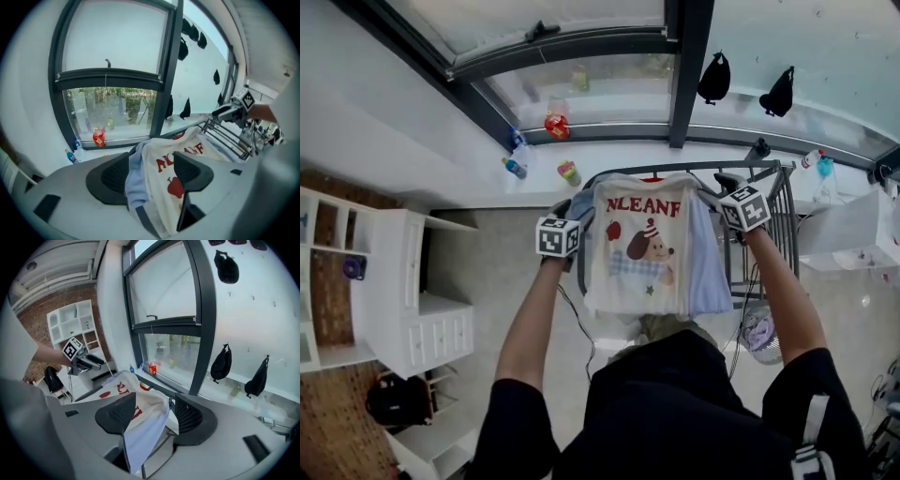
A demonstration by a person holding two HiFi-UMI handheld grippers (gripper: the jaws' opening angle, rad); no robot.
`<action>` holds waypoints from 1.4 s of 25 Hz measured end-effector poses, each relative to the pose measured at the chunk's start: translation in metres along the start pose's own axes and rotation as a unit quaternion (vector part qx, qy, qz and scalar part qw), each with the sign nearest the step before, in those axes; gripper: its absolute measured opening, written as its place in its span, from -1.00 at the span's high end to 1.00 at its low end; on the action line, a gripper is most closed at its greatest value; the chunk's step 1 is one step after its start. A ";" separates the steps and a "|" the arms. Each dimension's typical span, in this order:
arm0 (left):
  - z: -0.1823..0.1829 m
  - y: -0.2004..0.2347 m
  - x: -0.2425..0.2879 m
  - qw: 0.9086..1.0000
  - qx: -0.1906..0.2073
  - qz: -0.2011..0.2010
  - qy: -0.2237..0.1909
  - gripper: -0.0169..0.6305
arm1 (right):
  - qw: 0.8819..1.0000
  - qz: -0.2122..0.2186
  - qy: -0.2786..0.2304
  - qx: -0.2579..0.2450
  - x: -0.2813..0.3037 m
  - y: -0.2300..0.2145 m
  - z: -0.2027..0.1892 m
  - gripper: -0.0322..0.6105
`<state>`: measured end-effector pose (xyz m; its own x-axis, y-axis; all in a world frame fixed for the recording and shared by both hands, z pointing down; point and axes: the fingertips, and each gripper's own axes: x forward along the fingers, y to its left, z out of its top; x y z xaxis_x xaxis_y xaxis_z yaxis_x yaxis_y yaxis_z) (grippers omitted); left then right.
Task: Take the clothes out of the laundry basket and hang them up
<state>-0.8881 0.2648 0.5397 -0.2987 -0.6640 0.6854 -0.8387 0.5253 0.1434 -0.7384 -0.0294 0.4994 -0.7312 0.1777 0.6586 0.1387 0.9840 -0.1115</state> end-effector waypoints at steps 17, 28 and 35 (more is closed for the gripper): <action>0.017 -0.206 -0.224 0.956 0.049 -0.061 -0.284 0.79 | 0.978 -0.084 -0.192 0.021 -0.266 0.132 -0.056 0.66; -0.056 -0.356 -0.204 0.949 -0.006 -0.202 -0.242 0.92 | 0.932 -0.264 -0.156 0.195 -0.449 0.111 -0.259 0.88; -0.077 -0.460 -0.174 0.950 -0.002 -0.243 -0.195 0.92 | 0.910 -0.291 -0.081 0.282 -0.496 0.107 -0.411 0.88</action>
<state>-0.4151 0.1796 0.4095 -0.0225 -0.9750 0.2209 -0.9190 0.1072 0.3794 -0.0869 -0.0161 0.4666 -0.6666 -0.4222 0.6143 -0.6361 0.7518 -0.1736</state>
